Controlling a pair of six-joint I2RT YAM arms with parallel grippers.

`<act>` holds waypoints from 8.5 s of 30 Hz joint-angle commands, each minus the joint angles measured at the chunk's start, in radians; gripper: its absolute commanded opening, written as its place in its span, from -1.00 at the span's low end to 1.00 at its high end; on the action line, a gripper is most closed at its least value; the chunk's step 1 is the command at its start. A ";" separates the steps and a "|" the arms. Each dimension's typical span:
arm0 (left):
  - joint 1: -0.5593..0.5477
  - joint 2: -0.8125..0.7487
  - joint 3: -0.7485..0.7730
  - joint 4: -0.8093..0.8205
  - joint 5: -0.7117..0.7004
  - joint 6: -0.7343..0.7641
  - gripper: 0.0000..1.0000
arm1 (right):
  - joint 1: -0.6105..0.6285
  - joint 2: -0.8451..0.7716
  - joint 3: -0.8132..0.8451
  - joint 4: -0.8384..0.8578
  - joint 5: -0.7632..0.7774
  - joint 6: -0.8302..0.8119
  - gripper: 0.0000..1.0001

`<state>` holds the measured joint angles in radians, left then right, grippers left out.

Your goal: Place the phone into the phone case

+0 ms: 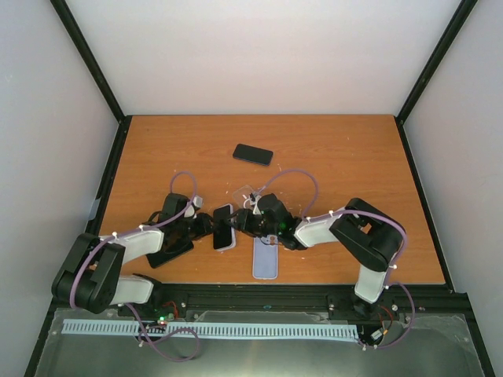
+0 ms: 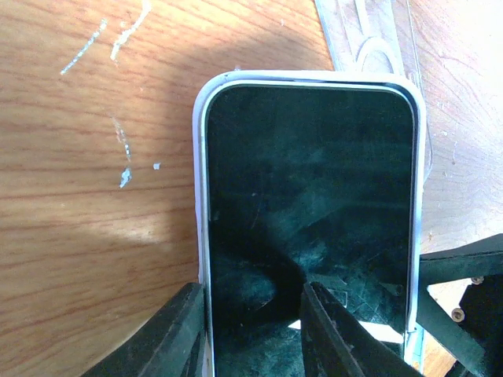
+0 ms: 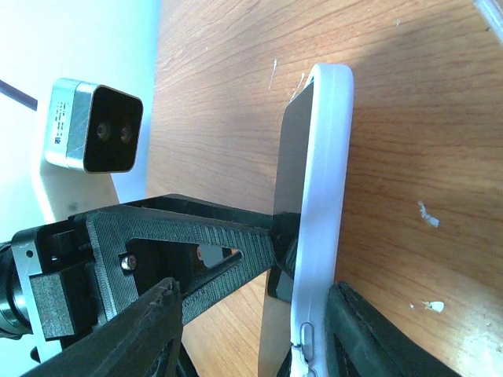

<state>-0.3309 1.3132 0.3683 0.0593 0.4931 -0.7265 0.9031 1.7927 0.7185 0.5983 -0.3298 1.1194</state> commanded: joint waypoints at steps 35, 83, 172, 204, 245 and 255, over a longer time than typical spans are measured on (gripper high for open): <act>-0.016 -0.028 -0.011 0.069 0.125 -0.073 -0.33 | 0.013 0.045 0.025 -0.003 -0.058 -0.030 -0.79; 0.032 -0.600 0.045 0.517 0.527 -0.479 -0.34 | -0.098 -0.691 -0.145 0.093 -0.432 0.003 -0.77; 0.016 -0.473 0.076 0.234 0.528 -0.463 -0.17 | -0.098 -0.581 -0.168 0.278 0.078 0.209 -0.73; 0.017 -0.455 0.170 0.110 0.488 -0.311 0.07 | -0.098 -0.672 -0.183 0.084 -0.043 0.036 -0.74; 0.016 -0.355 0.143 0.410 0.497 -0.404 -0.99 | -0.091 -0.821 -0.274 -0.127 -0.215 -0.006 0.53; 0.016 -0.346 0.124 0.489 0.466 -0.438 -0.99 | -0.076 -0.784 -0.278 -0.089 -0.221 0.024 0.16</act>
<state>-0.3126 0.9733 0.4774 0.4507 0.9791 -1.1538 0.8185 0.9966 0.4438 0.4633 -0.5533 1.1271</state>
